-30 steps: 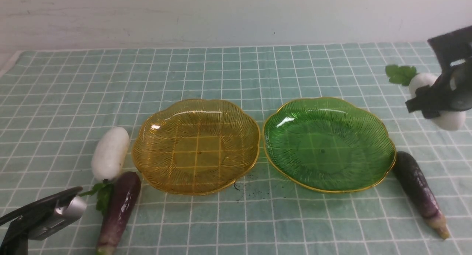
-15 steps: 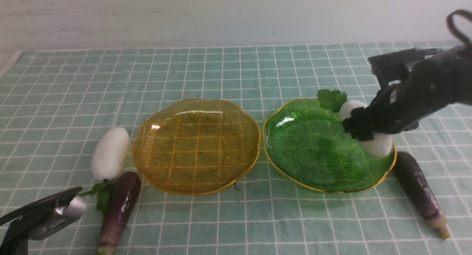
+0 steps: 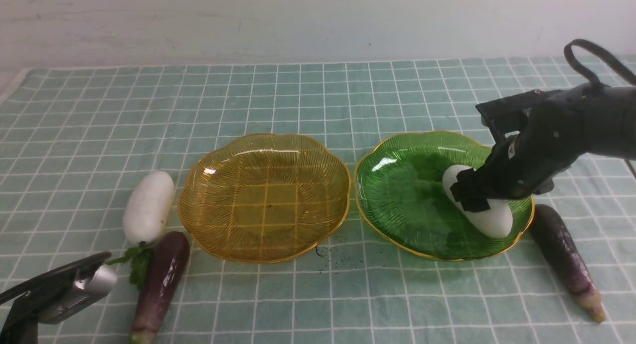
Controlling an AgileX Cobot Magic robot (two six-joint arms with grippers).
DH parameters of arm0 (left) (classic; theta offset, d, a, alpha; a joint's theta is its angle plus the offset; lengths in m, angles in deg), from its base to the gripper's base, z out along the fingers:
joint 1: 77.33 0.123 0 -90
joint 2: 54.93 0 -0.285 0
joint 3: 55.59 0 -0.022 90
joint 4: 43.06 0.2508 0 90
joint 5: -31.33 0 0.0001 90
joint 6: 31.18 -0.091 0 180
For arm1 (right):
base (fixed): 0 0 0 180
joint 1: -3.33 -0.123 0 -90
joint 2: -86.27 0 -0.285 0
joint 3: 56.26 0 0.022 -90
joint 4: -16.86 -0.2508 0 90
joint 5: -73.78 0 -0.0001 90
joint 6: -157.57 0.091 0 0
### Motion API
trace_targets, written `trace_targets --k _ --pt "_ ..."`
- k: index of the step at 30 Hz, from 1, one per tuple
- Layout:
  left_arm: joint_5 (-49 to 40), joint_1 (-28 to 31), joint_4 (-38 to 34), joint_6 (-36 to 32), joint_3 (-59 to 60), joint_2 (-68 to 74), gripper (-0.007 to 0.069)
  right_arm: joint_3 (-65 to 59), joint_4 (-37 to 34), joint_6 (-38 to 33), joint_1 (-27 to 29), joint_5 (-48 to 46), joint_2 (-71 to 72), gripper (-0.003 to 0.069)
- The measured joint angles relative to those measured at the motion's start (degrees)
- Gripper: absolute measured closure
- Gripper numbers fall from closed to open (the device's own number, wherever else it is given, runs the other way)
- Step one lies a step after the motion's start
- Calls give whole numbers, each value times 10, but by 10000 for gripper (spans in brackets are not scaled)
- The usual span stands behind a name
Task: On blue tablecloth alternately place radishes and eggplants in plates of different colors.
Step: 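Place the white radish on the plate, then pick up the eggplant and place it on the yellow plate with the right gripper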
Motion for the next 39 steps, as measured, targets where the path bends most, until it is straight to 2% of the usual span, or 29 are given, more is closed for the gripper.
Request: trace_targets --k 4,9,14,15,16,20,22,24,30,36,38,39 --pt "0 0 0 0 0 0 597 0 17 -1 0 -27 20 93" --pt "0 0 0 0 0 0 597 2 58 -2 0 -86 53 150" --pt "0 0 1 0 0 0 597 40 117 -3 0 -252 93 327" --pt "0 0 1 0 0 0 597 41 117 -3 0 -258 94 335" --pt "0 0 9 0 0 0 597 42 118 -3 0 -293 101 398" --pt "-5 0 34 -1 0 0 592 25 70 -5 0 -319 116 576" --pt "-9 0 47 -1 0 0 591 8 38 -14 0 -319 117 631" --pt "-11 0 53 -1 0 0 591 -15 22 -24 0 -318 116 656" --pt "-15 0 55 0 0 0 591 -71 24 -25 13 -272 116 641" --pt "-15 0 56 1 0 0 591 -109 24 -21 47 -192 116 493" --pt "-15 0 56 1 0 0 591 -120 20 -21 51 -168 116 425" --pt "-15 0 56 1 0 0 591 -128 19 -20 51 -149 112 358"
